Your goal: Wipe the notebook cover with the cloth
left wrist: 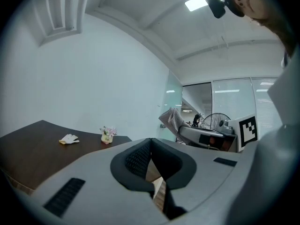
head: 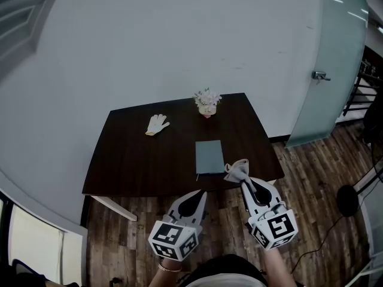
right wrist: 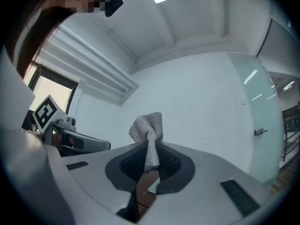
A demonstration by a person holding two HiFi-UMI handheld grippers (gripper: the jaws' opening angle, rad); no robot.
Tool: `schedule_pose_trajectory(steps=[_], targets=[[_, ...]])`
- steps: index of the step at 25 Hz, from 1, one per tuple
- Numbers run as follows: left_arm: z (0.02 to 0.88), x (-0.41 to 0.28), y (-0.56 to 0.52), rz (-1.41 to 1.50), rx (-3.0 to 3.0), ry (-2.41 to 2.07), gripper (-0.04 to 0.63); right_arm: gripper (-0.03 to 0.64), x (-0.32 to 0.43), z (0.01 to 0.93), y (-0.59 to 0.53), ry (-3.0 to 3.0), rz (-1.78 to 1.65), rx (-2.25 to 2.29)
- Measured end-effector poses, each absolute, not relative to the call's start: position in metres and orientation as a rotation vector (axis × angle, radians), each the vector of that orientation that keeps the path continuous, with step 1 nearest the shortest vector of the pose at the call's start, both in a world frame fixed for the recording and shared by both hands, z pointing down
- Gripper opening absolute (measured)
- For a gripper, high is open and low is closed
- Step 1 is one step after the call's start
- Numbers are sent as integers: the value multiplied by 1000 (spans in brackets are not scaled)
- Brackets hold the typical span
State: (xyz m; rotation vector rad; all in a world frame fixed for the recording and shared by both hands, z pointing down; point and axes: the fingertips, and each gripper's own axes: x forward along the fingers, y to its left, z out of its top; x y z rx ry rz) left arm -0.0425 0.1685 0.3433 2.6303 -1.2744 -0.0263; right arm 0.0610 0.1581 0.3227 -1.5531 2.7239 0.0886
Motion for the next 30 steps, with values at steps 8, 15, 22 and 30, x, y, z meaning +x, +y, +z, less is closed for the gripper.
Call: schedule_pose_trajectory(steps=[8,15,22,30], targets=[[360,-48,123,-24,2608,-1246,18,37,57,332,112,2736,82,-1578],[371,-43,68,-3,2593,-1253,18,38,62,341,53,2761,62,-1557],[387,-39,4,13,2564,-1272,18,38,65,355,-20,2829,49,-1521],[416,-38,-67,52,2505,-1295,18,38,52,379,-103,2984,30,-1395]])
